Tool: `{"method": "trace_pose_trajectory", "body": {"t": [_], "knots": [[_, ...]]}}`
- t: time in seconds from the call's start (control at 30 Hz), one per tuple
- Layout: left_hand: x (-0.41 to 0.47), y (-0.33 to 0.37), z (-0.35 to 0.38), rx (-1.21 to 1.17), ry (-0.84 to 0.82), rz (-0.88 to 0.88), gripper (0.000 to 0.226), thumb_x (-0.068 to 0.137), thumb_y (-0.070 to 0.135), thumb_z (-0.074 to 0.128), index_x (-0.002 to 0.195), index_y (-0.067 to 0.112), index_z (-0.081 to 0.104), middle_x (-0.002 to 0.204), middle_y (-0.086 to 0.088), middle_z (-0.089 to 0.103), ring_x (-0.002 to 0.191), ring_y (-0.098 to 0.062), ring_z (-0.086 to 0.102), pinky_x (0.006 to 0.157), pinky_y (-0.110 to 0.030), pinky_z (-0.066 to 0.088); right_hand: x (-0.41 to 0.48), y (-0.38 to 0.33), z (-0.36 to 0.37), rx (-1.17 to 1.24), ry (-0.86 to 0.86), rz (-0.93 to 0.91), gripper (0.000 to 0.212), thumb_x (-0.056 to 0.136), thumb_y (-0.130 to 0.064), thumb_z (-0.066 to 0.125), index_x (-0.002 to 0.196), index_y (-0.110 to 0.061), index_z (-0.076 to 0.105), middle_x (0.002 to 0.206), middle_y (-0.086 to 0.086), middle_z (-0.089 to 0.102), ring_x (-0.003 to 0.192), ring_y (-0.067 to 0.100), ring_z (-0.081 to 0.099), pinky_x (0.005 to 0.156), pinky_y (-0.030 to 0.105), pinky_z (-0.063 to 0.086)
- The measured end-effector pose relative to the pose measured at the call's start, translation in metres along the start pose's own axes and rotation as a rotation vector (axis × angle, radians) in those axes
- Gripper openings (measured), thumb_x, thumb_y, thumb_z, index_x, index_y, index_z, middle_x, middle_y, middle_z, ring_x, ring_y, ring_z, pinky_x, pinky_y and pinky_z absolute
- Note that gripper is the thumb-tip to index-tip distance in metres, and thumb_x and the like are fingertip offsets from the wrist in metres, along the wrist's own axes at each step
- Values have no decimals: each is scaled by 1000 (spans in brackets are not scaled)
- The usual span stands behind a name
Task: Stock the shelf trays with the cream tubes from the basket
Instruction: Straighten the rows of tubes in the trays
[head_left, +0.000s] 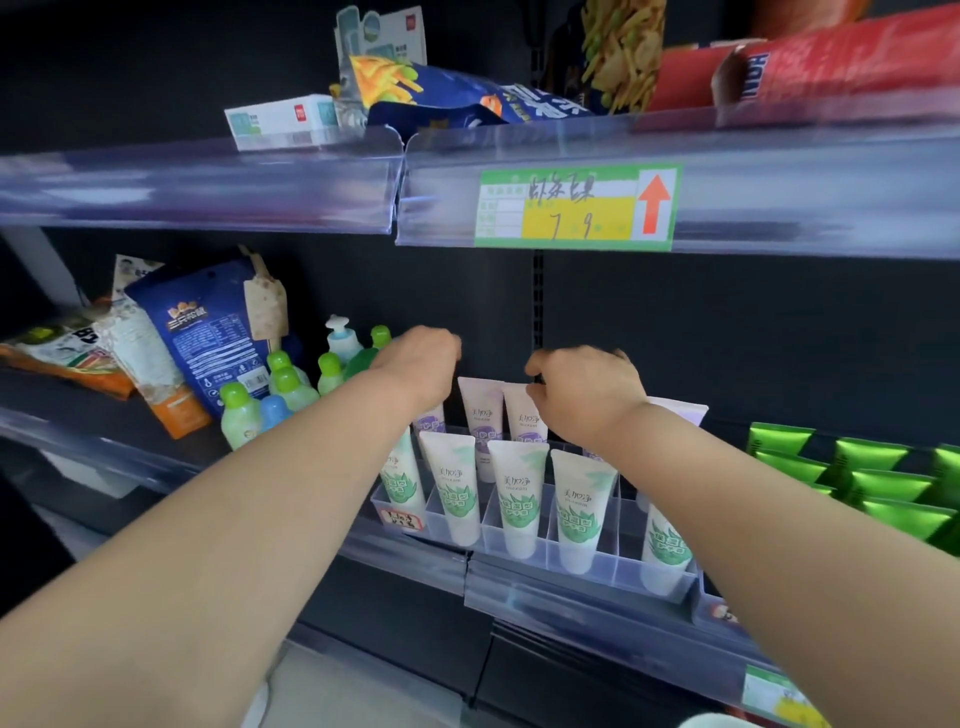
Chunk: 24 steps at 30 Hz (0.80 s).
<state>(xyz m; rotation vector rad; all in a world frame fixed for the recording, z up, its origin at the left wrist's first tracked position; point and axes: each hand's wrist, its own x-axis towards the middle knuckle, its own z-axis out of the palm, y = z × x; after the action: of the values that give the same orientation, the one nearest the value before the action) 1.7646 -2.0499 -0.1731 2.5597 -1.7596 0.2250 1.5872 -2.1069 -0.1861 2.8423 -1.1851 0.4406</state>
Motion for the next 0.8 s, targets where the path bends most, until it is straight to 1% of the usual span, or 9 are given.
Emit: {"method": "trace_pose_trajectory", "body": {"t": [0.1, 0.2, 0.27, 0.37, 0.47, 0.57, 0.7, 0.73, 0.8], "knots": [[-3, -12, 2, 54, -37, -68, 40, 82, -8, 49, 116, 9, 61, 119, -12, 59, 107, -31, 57, 72, -34, 46, -3, -2, -2, 31, -17, -19, 28, 93, -17, 43, 117, -24, 57, 101, 4, 65, 92, 24, 52, 80, 35, 31], [-5, -13, 9, 65, -43, -124, 28, 81, -10, 50, 102, 6, 60, 109, -13, 60, 99, -30, 60, 64, -32, 42, -6, -2, -2, 34, -79, -36, 43, 83, 0, 44, 119, -22, 54, 104, 5, 63, 86, 23, 46, 78, 34, 32], [-4, -11, 12, 57, -18, -136, 27, 81, -11, 50, 99, 5, 60, 105, -13, 61, 95, -30, 61, 62, -32, 41, -7, 0, -1, 56, -87, -43, 53, 79, 4, 43, 124, -22, 51, 107, 7, 62, 93, 24, 49, 80, 35, 33], [-1, -11, 15, 39, 23, -127, 31, 79, -11, 50, 98, 7, 65, 100, -12, 63, 89, -30, 62, 61, -32, 43, -7, 2, 0, 92, -81, -36, 60, 78, 4, 43, 131, -25, 45, 110, 8, 61, 102, 25, 51, 81, 34, 31], [2, -11, 17, 48, 38, -86, 32, 79, -11, 49, 96, 8, 67, 102, -11, 64, 92, -30, 61, 65, -34, 46, -5, 3, 0, 87, -77, -37, 61, 77, 4, 42, 131, -24, 46, 108, 8, 62, 100, 25, 52, 80, 35, 31], [1, -13, 18, 36, 32, -94, 36, 78, -12, 48, 99, 9, 69, 102, -12, 65, 93, -31, 62, 70, -34, 51, -3, 4, 1, 87, -64, -45, 59, 78, 4, 42, 129, -25, 48, 109, 7, 61, 102, 24, 51, 80, 35, 31], [0, -16, 14, -15, 12, -134, 33, 78, -11, 48, 94, 8, 69, 97, -12, 62, 95, -32, 61, 67, -32, 45, -2, 3, 0, 102, -48, -47, 59, 79, 3, 42, 130, -25, 47, 109, 6, 61, 99, 23, 50, 79, 34, 29], [0, -16, 13, -33, 20, -136, 33, 78, -10, 47, 95, 8, 69, 98, -12, 62, 97, -32, 61, 70, -32, 47, -2, 3, -1, 107, -46, -46, 59, 79, 4, 41, 130, -25, 47, 109, 5, 61, 96, 22, 48, 79, 34, 29], [-1, -15, 10, -67, 39, -133, 39, 80, -9, 46, 106, 9, 68, 108, -13, 62, 102, -32, 59, 80, -34, 50, -2, 2, -2, 114, -43, -45, 60, 78, 4, 42, 130, -25, 47, 110, 6, 61, 92, 21, 46, 79, 33, 29]]}}
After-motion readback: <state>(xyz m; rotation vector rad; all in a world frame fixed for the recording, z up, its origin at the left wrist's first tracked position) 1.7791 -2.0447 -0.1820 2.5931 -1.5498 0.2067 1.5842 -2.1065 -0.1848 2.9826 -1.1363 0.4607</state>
